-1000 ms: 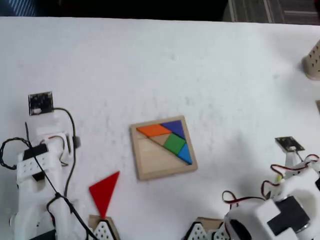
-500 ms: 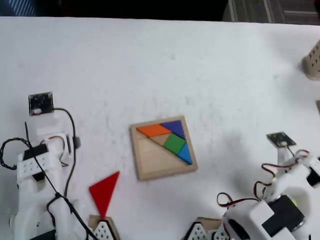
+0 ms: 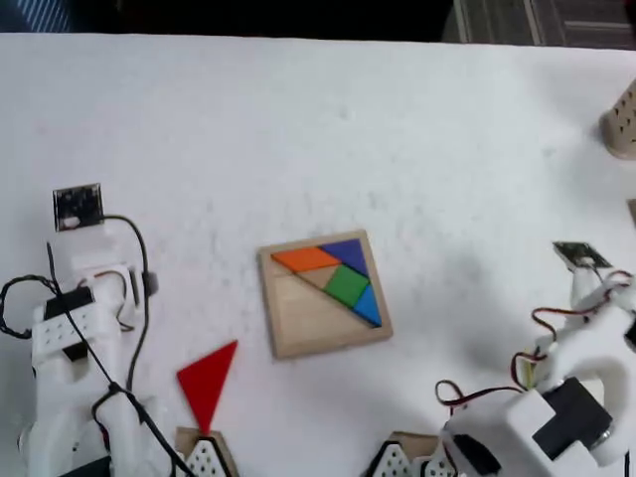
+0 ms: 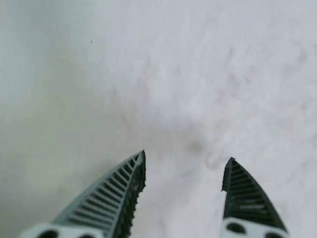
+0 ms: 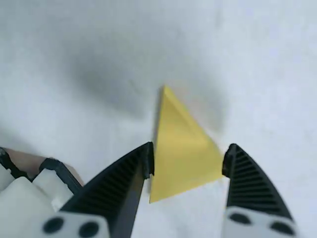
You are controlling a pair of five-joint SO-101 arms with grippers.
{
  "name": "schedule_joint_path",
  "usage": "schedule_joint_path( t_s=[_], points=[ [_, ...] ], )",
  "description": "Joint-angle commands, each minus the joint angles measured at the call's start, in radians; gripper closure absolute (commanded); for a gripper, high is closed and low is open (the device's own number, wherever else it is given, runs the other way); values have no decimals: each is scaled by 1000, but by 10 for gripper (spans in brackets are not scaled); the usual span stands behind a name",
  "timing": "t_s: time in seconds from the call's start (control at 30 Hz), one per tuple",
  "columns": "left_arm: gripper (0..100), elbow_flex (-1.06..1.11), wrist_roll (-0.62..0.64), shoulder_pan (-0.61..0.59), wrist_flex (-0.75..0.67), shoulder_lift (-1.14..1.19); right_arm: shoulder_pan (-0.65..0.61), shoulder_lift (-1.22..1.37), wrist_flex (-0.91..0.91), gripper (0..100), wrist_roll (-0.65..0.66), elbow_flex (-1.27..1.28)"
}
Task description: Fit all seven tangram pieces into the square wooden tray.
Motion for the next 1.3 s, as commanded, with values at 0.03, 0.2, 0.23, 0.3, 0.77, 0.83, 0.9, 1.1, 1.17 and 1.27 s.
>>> schedule_joint_path(
  t_s=[0.03,0.2,0.23,0.3,0.77,0.83,0.9,1.1,1.17,1.27],
  points=[
    [842,-6,-11,-15,6,-39,108,-21,16,779,84,-41],
    [842,-6,-11,-15,6,-39,179,-19,10,763,140,11],
    [842,-6,-11,-15,6,-39,182,-19,2,745,149,31],
    [842,-6,-11,-15,8,-39,180,-19,-51,711,149,75],
    [842,-6,-11,-15,8,-39,70,-10,-291,700,149,298],
    [842,-6,-11,-15,8,-39,45,-10,-291,702,149,316],
    [842,-6,-11,-15,8,-39,31,-10,-291,732,149,321],
    [842,-6,-11,-15,8,-39,38,-19,-292,901,149,318],
    [842,-6,-11,-15,8,-39,39,-19,-289,967,149,316],
    [842,-6,-11,-15,8,-39,41,-21,-271,975,149,310]
  ],
)
